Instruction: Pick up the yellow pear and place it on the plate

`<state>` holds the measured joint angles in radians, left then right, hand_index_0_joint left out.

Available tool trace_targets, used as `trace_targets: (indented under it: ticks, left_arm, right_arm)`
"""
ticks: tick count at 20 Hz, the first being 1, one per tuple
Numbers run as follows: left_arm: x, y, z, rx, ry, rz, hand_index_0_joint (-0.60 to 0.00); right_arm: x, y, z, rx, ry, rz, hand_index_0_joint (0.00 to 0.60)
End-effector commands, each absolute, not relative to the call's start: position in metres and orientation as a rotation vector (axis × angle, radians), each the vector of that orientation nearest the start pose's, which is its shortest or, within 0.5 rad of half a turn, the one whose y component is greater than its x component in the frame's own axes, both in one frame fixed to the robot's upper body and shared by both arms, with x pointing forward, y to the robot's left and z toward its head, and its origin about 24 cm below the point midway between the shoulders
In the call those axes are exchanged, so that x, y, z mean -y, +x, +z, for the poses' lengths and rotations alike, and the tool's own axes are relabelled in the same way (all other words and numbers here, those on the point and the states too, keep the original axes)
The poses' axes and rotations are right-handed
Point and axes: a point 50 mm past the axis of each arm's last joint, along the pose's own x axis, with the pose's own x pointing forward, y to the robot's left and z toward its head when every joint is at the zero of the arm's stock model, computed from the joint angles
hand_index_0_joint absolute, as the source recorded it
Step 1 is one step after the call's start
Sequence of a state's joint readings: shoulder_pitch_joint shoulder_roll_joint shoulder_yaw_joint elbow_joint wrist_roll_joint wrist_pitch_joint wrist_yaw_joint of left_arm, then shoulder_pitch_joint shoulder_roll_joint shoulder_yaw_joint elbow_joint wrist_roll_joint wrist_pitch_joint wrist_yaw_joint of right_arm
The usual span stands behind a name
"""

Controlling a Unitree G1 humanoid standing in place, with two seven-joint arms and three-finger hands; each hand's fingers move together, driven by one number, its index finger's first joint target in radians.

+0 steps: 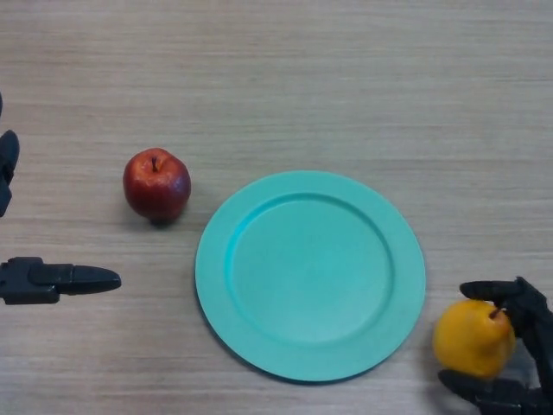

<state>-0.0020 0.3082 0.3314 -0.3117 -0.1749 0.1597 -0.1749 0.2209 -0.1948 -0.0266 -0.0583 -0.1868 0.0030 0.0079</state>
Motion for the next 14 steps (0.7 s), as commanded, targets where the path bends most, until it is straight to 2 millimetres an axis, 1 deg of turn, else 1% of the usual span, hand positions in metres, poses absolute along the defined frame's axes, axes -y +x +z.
trace_targets:
  ticks: [1,4,6,8,10,13,14]
  left_arm:
    - [-0.263,0.228,0.169,0.406,0.252,0.117,0.000]
    - [-0.265,0.227,0.169,0.395,0.252,0.117,0.000]
    - [-0.265,0.225,0.169,0.386,0.243,0.115,0.000]
    - [-0.266,0.223,0.171,0.391,0.234,0.118,0.000]
    - [-0.269,0.221,0.173,0.410,0.228,0.131,0.000]
    - [-0.271,0.218,0.174,0.420,0.227,0.143,0.000]
    - [-0.272,0.218,0.174,0.421,0.230,0.146,0.000]
  right_arm:
    - [0.202,0.217,0.060,0.031,-0.299,-0.040,0.600]
    - [0.182,0.231,0.083,0.100,-0.256,0.007,0.600]
    - [0.162,0.239,0.092,0.109,-0.181,0.062,0.600]
    - [0.143,0.250,0.101,0.198,-0.174,0.098,0.600]
    - [0.124,0.256,0.101,0.221,-0.146,0.141,0.600]
    - [0.100,0.260,0.097,0.213,-0.054,0.166,0.600]
    - [0.094,0.262,0.096,0.227,-0.049,0.163,0.600]
